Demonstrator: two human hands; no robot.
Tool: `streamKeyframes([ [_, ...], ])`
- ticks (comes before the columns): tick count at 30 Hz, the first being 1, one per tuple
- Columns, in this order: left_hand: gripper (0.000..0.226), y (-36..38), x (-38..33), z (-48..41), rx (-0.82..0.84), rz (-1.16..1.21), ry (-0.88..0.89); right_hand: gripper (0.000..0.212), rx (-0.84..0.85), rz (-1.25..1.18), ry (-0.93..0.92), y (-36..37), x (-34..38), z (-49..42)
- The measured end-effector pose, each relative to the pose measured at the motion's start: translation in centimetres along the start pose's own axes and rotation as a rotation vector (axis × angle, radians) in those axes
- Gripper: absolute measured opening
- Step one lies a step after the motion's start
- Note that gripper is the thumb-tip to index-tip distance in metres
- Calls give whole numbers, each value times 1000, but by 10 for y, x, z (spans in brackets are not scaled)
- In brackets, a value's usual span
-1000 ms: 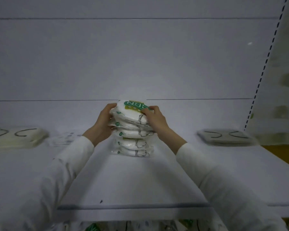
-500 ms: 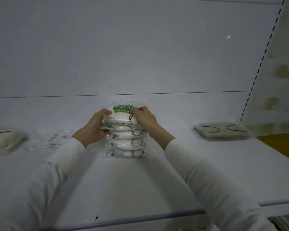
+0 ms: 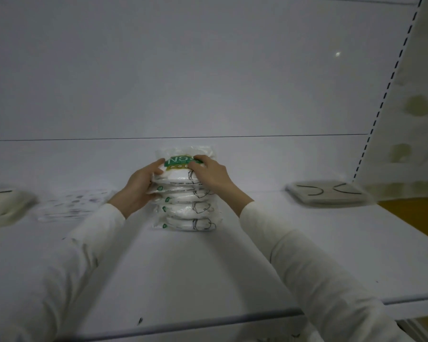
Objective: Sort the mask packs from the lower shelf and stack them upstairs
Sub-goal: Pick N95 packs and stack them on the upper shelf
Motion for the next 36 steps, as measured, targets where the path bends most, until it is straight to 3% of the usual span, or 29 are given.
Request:
streamKeyframes([
  [7, 33, -12, -19, 13, -2, -111, 70, 57, 10, 10, -16, -16, 7, 1],
  [15, 26, -32, -51, 35, -111, -428, 564, 58, -33, 44, -113, -42, 10, 9],
  [18, 19, -37, -59, 51, -163, -599, 777, 55, -136, 151, -235, -63, 10, 12],
  [22, 19, -15, -64, 92, -91, -709, 953, 52, -247, 257, -473, -99, 17, 33],
  [27, 36, 35, -48, 155, 53, -860, 1023, 45, -223, 439, -696, -146, 15, 82],
  [36, 16, 140, 21, 289, 231, -682, 971, 45, -78, 412, -801, -254, -77, 201],
])
Point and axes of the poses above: each hand's wrist, its own z-axis away from the middle knuckle, its own y-axis out of the palm, x = y × z, the point moved 6 cm from there along -z, towards the middle knuckle, and after that the axes turned 13 degrees about -x, right-handed, at the moved point
